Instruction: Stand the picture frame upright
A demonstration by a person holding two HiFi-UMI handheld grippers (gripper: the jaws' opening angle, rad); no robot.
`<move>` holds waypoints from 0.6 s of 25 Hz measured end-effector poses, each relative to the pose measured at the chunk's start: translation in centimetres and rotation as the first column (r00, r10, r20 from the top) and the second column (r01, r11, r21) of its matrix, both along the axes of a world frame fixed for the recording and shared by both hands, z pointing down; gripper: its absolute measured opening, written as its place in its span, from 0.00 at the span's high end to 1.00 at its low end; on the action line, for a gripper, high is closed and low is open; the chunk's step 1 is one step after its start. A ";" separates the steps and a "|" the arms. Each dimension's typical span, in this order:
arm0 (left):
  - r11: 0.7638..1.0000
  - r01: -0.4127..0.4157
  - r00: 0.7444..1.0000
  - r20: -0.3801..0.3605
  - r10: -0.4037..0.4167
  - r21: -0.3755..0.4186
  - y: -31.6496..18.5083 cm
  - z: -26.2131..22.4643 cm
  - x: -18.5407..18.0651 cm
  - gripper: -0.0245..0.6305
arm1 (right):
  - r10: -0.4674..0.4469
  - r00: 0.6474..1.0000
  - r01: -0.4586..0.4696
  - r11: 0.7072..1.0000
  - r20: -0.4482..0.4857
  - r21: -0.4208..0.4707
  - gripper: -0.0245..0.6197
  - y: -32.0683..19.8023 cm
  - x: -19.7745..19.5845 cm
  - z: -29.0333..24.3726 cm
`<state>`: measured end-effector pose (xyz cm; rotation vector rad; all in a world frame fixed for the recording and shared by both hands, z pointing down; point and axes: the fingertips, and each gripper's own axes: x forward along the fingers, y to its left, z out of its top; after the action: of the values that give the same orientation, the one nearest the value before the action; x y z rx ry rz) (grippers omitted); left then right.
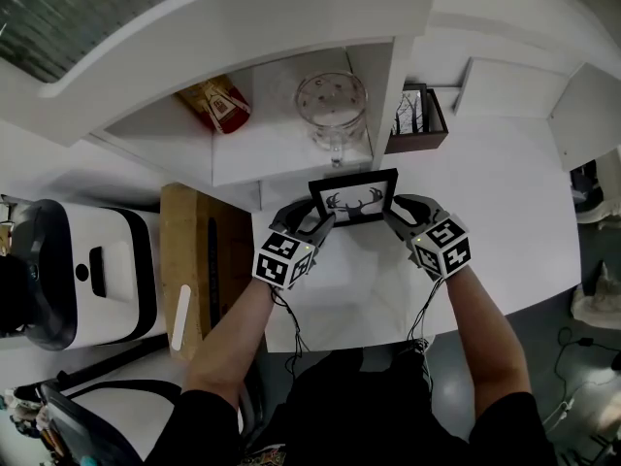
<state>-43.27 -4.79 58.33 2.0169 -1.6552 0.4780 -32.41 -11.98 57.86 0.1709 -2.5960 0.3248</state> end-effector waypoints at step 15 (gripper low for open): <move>0.986 0.159 0.987 0.017 -0.160 0.057 7.6 -4.7 1.9 0.68 | 0.121 0.988 -0.118 0.993 0.101 -0.028 0.82 2.6 6.3 -5.4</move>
<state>-41.37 2.78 53.61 1.9041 -1.8439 0.4022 -26.07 -9.39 52.42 0.3106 -2.6878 0.4151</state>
